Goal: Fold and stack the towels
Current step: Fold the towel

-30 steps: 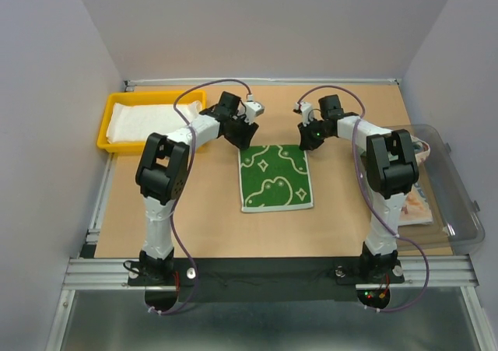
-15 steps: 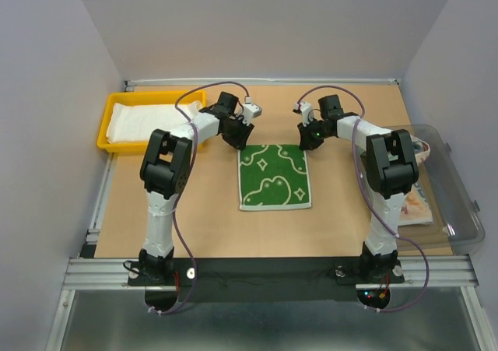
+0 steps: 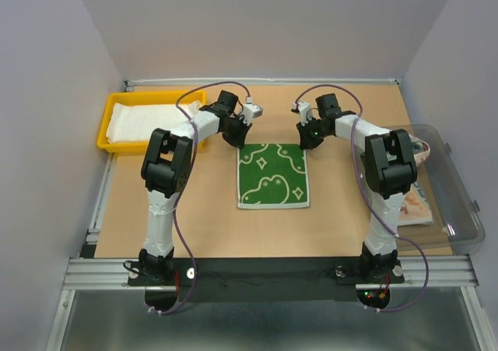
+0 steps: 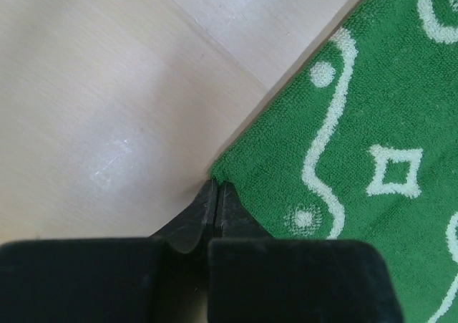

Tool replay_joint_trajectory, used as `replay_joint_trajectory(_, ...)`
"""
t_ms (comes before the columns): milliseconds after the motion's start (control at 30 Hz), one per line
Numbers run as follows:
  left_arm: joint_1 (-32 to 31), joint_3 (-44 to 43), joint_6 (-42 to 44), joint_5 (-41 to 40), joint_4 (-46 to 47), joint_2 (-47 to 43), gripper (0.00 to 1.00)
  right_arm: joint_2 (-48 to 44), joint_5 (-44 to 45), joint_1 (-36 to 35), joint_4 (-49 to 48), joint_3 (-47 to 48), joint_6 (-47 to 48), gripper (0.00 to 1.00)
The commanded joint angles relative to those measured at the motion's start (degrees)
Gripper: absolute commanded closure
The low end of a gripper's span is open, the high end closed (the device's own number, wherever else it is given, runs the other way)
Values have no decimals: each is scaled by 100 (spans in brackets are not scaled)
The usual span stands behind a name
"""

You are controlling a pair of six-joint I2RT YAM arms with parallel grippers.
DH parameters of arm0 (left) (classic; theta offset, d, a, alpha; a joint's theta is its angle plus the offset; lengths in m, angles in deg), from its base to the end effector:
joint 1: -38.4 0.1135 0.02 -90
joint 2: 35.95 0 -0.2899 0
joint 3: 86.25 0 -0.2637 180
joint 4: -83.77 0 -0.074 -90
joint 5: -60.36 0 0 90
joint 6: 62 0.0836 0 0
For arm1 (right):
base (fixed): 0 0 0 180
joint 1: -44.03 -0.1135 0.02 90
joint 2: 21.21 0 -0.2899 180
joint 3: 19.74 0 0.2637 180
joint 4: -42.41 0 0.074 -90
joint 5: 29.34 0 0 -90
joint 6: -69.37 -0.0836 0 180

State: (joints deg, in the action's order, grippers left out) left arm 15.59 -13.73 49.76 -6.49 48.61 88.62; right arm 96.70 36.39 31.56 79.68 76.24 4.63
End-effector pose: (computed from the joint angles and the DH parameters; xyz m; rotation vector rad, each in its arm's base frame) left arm 0.4748 -0.2353 0.1554 1.0844 2.1950 -0.5078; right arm 0.4586 0.1366 0.1422 -0.9585 2.3424 0.4624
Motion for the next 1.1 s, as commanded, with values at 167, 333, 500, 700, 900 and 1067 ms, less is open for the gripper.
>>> replay_joint_trajectory(167, 75, -34, 250, -444, -41, -811, 100, -479, 696, -63, 190, 419, -100, 99)
replay_joint_trajectory(333, 75, 598, 92, -330, 538, -1497, 100, -830, 731, -115, 67, 156, -179, 99)
replay_joint_trajectory(500, 48, 1213, -382, -146, 890, -2024, 100, -1226, 827, -256, -4, -240, -398, 100)
replay_joint_trajectory(700, -101, 2347, -892, -39, 1321, -2736, 100, -1911, 854, -309, -30, -916, -811, 100)
replay_joint_trajectory(900, -268, 3016, -1411, -119, 1435, -3070, 100, -2403, 573, -414, -30, -1602, -1233, 99)
replay_joint_trajectory(1067, -470, 3455, -1666, -215, 1488, -3272, 100, -2615, 327, -519, -39, -2138, -1628, 100)
